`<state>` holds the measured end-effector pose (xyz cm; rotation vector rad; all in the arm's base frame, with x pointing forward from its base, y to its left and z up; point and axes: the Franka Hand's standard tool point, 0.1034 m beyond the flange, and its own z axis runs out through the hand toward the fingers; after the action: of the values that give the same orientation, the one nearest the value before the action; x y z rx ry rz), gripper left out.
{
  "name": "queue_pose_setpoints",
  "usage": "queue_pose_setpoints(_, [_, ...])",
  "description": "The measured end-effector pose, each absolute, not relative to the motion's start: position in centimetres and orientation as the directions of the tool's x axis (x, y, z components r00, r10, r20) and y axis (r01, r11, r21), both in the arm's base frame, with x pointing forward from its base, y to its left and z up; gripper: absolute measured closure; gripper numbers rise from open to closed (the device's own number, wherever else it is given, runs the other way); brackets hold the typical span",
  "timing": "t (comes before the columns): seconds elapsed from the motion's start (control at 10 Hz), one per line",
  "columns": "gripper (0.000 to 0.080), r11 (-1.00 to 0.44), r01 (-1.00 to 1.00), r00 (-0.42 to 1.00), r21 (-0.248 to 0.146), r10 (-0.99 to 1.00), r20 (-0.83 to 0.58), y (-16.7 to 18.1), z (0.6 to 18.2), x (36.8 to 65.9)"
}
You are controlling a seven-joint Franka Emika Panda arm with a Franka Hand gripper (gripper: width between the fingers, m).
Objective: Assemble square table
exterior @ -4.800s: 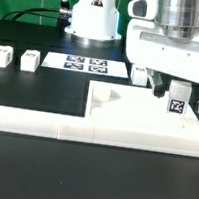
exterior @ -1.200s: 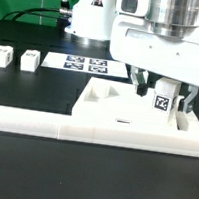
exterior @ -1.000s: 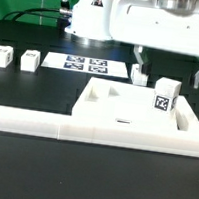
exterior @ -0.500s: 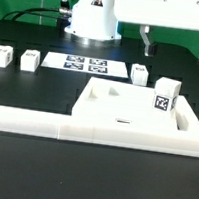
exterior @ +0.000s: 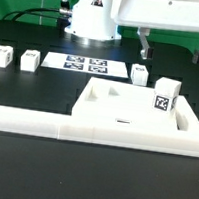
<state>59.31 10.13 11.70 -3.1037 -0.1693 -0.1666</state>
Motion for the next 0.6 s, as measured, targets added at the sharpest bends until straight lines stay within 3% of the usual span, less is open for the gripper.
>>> queue_pose_setpoints(0.5, [0.015, -0.991, 0.132, 0.987, -0.022, 0.13, 0.098, 9.8, 11.3, 59.1])
queue_pose_setpoints(0.6, [0.015, -0.995, 0.091, 0.994, -0.028, 0.089, 0.062, 9.6, 10.2, 57.6])
